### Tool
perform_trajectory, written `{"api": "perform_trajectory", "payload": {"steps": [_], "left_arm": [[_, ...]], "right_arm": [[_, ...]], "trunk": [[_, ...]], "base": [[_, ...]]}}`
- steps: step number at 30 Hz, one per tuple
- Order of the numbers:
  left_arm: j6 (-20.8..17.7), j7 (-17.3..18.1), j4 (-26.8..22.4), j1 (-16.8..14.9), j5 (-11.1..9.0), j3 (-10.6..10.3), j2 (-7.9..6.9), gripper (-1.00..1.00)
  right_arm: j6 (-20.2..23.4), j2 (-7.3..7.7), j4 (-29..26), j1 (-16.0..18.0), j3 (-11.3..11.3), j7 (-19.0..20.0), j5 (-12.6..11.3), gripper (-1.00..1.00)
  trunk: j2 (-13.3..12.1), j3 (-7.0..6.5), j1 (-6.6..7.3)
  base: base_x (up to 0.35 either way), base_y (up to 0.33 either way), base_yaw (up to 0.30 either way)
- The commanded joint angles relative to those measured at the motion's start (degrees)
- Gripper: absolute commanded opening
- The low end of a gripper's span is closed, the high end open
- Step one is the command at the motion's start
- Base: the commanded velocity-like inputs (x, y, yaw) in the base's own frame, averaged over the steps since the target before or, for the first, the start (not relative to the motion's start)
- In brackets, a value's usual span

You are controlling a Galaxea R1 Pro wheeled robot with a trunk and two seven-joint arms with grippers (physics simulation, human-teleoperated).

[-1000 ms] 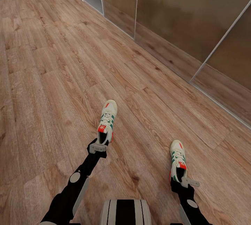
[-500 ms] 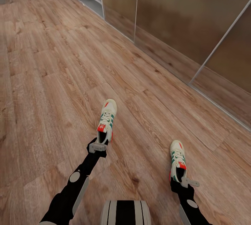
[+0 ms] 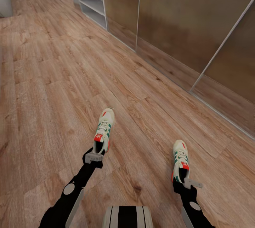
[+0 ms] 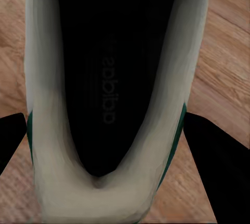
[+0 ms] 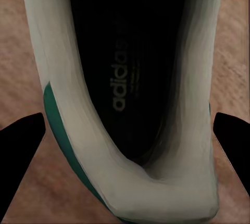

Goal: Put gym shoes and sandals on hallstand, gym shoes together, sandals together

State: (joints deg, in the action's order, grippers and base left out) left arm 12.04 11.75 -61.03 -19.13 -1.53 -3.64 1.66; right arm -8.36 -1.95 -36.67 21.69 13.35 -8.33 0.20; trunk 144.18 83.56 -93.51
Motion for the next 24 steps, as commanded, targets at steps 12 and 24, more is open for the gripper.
{"api": "perform_trajectory", "payload": {"steps": [12,24], "left_arm": [[-1.43,-0.07,0.63,8.05,-0.1,9.06,-1.39,-1.0],[-1.05,-0.76,2.02,14.73,-0.19,10.99,-1.38,-1.0]], "right_arm": [[-0.5,-0.07,0.17,-0.05,0.14,-0.03,5.33,-1.0],[-5.93,0.03,0.49,-0.45,0.18,0.07,8.87,-1.0]], "trunk": [[-0.15,-2.8,0.32],[-0.31,-6.48,0.63]], "base": [[0.0,0.0,-0.008],[0.0,0.0,-0.085]]}}
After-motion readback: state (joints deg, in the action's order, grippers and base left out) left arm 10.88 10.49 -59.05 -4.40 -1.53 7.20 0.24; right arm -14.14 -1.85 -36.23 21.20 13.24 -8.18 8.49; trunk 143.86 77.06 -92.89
